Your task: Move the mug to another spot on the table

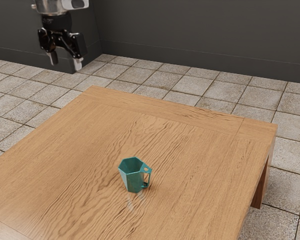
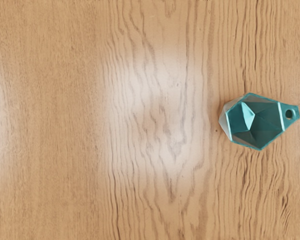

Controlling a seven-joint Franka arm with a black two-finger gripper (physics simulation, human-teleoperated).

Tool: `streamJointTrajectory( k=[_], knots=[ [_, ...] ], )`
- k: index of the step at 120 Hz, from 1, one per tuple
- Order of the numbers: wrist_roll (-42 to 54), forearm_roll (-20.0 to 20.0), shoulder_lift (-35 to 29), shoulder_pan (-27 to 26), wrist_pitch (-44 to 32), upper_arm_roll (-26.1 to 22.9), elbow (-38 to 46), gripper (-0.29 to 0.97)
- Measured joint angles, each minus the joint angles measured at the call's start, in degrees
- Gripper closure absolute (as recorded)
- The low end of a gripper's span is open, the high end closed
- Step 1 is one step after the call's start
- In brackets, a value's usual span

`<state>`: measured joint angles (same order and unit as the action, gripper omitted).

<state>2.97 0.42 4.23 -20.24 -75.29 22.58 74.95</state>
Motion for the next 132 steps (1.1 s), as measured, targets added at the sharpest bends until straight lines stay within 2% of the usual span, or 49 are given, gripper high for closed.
streamJointTrajectory(
  k=[7, 20, 38, 62, 88, 100, 118, 132],
  knots=[
    [0.1, 0.5, -0.6, 3.8, -0.2, -4.4, 0.3, 0.00],
    [0.4, 0.7, -0.2, 6.4, -0.7, -7.1, 0.5, 0.00],
    [0.5, 0.7, 1.9, 6.2, -2.4, -7.7, 4.0, 0.00],
    [0.7, -1.5, 2.6, 6.5, -11.3, -8.6, 20.1, 0.00],
    [7.4, 2.7, 2.4, 6.2, -15.4, -13.4, 23.7, 0.00],
    [15.1, 3.3, 2.4, 6.0, -17.3, -14.1, 24.3, 0.00],
    [32.1, 3.2, 2.3, 6.7, -23.6, -17.2, 25.9, 0.00],
    [44.4, 0.8, 4.0, 6.1, -28.4, -19.3, 26.6, 0.00]
  ],
)
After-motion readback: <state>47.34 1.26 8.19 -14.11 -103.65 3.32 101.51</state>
